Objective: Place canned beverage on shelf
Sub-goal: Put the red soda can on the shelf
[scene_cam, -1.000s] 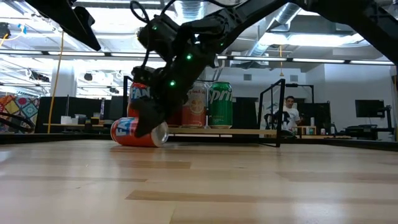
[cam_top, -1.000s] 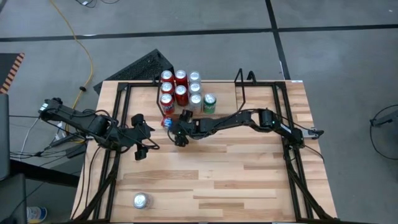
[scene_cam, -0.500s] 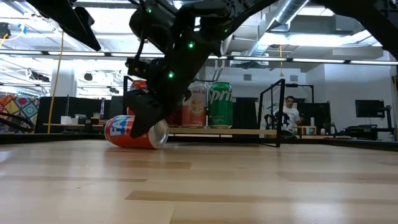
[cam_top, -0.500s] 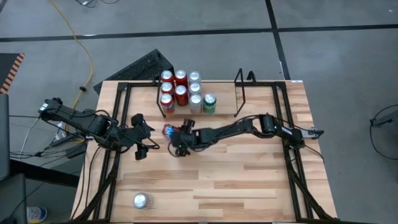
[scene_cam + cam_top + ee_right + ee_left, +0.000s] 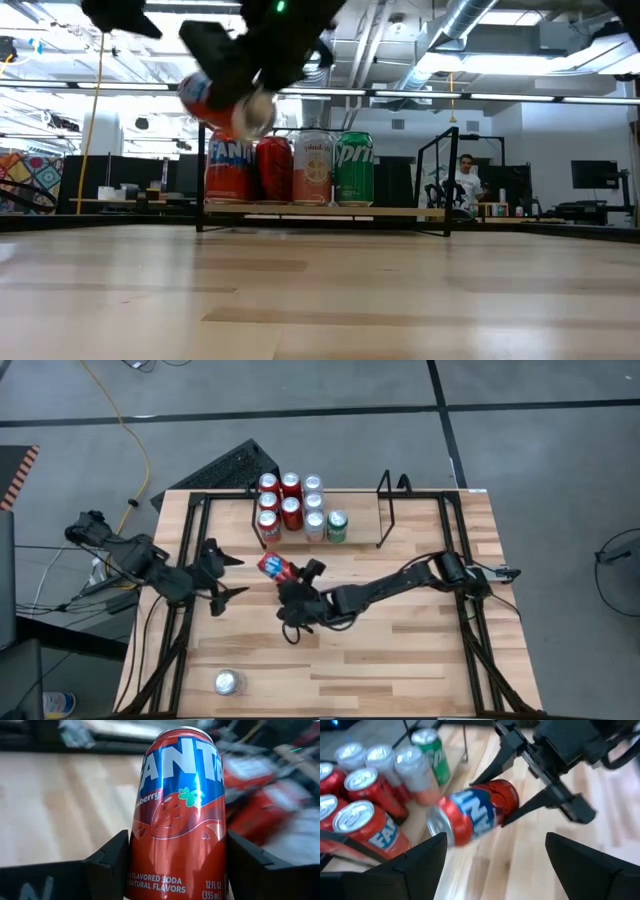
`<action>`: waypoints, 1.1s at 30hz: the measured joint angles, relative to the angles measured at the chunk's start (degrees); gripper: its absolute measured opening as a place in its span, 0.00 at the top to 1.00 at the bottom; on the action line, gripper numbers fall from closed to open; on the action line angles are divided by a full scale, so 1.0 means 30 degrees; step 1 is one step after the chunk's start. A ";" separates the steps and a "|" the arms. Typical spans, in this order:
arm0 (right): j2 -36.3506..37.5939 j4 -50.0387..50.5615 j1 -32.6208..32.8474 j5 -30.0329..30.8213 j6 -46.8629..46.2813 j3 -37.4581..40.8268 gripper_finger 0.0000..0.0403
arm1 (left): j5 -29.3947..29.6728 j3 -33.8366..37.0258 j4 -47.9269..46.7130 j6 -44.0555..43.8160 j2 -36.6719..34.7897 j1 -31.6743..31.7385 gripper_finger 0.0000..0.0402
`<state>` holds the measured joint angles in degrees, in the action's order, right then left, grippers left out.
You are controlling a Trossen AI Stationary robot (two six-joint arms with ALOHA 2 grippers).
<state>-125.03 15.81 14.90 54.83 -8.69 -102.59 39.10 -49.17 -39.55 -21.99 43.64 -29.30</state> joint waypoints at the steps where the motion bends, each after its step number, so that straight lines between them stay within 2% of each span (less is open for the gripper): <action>1: 0.0125 -0.0072 0.0191 0.0736 0.0025 0.0001 0.41 | 0.0224 0.0000 0.0189 -0.0113 -0.0350 -0.0245 0.20; 5: 0.0715 -0.0288 0.1099 0.3170 0.1239 -0.0001 0.41 | 0.0910 0.0000 0.0941 -0.0547 -0.1849 -0.0999 0.20; 10: 0.0691 -0.2539 0.2159 0.5000 0.4328 0.0000 0.41 | 0.0931 0.1761 0.5353 0.0573 -0.3577 -0.1229 0.20; 12: 0.0866 -0.3474 0.2515 0.5471 0.5491 0.0001 0.41 | 0.0127 0.2924 0.7220 0.0775 -0.4323 -0.1122 0.20; 17: 0.1245 -0.4707 0.3058 0.5739 0.8016 -0.0035 0.41 | -0.3735 0.5038 1.0126 -0.0149 -0.5810 -0.0449 0.20; 25: 0.1274 -0.9200 0.3764 0.5325 1.3084 -0.0028 0.41 | -0.7618 0.5246 1.0519 -0.1085 -0.6419 0.0768 0.20; 27: 0.1310 -1.0195 0.3975 0.5278 1.4053 -0.0028 0.41 | -0.8015 0.5246 1.0560 -0.1435 -0.6229 0.0940 0.20; 33: 0.1325 -1.0703 0.4365 0.5237 1.5267 -0.0028 0.41 | -0.9643 0.5246 1.1076 -0.2269 -0.5250 0.1493 0.19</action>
<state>-121.05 -16.30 28.00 70.54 37.12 -102.67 10.17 -33.43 -6.32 -28.80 27.89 -24.83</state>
